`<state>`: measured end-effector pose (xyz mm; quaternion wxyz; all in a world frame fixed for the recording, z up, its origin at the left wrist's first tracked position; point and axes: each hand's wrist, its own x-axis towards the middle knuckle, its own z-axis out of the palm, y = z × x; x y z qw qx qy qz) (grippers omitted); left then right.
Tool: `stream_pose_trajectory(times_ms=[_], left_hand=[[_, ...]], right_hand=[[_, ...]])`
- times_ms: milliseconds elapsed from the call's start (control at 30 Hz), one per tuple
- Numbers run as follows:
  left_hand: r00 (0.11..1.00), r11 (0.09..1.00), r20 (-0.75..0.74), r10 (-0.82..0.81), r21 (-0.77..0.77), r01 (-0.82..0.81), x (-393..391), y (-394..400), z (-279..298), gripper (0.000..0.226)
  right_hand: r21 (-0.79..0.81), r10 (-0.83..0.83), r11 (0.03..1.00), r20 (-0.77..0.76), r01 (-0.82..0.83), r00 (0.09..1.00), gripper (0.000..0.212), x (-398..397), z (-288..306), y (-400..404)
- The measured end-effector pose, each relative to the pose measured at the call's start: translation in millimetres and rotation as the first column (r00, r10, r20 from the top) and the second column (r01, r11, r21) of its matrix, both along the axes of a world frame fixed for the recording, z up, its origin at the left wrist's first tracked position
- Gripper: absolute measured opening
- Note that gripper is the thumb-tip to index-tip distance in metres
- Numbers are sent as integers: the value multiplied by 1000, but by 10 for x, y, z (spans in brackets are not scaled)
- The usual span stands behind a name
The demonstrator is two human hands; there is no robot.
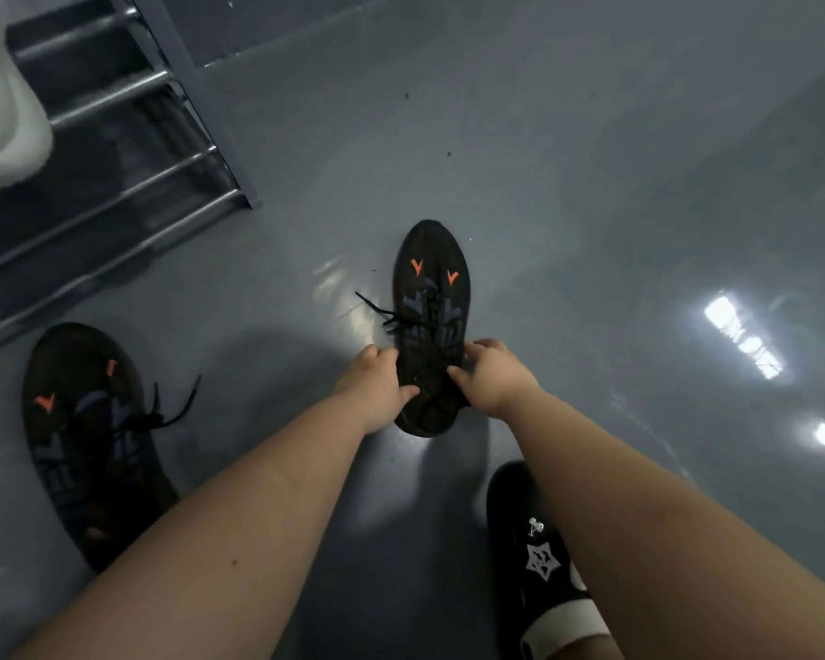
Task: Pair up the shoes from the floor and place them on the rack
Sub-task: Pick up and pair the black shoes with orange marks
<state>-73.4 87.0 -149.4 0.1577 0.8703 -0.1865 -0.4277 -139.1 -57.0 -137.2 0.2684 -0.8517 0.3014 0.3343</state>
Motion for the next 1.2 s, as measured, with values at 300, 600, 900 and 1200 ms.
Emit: stream_pose_trajectory(times_ms=[300, 600, 900, 1200], left_hand=[[945, 943, -180, 275, -142, -301, 61, 227, 112, 41], [860, 834, -131, 493, -209, -510, 110, 1291, 692, 51], [690, 665, -146, 709, -186, -723, -56, 2522, 880, 59], [488, 482, -127, 863, -80, -873, -139, 3176, 505, 58]], right_hand=[[337, -396, 874, 79, 350, 915, 54, 168, 278, 260], [583, -446, 754, 117, 302, 888, 47, 359, 702, 1177], [587, -274, 796, 129, 149, 953, 49, 473, 662, 2177], [481, -239, 862, 106, 160, 965, 51, 520, 432, 2395]])
